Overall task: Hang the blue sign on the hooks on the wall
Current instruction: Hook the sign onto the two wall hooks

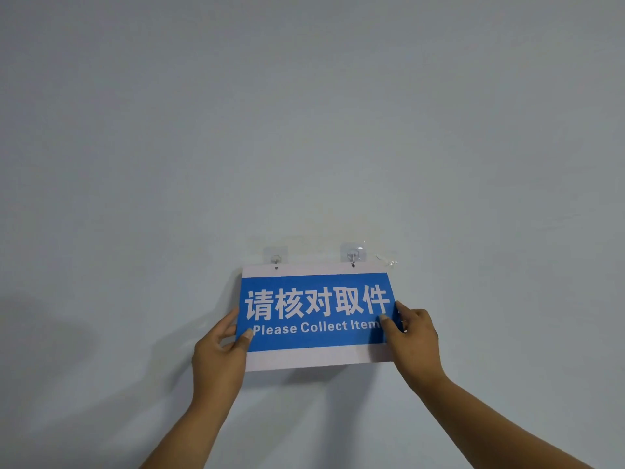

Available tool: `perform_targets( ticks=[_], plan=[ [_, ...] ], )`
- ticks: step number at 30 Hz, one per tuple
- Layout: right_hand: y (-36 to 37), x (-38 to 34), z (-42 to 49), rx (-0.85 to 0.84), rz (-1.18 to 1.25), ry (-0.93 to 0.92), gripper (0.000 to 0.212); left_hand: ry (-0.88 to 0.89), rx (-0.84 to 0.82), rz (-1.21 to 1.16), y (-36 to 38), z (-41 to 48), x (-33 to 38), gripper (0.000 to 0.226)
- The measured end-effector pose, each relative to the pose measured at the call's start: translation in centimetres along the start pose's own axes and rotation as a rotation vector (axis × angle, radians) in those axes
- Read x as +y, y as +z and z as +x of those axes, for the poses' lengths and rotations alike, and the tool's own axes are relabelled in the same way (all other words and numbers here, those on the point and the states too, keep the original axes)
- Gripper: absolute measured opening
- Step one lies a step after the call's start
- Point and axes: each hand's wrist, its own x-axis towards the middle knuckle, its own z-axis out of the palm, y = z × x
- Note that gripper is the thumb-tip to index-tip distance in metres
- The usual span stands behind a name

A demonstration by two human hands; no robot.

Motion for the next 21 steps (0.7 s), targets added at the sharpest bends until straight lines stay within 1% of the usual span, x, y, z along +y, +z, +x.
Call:
perform_targets(
  ticks=[10,17,21],
  plan=[
    [0.7,-0.4,-0.2,-0.039,-0.015,0.012,0.04,0.013,-0.015,0.177,-0.4,3.3,2.0,0.041],
    [0.0,-0.7,-0.1,-0.054,-0.032,0.009,0.046,-0.064,-0.035,0.127,-0.2,3.5,1.0,0.045],
    [-0.7,-0.9,-0.2,-0.048,-0.043,-0.027,0.042,-0.125,-0.039,0.112,-0.1,2.8,0.0,0.046]
  ],
)
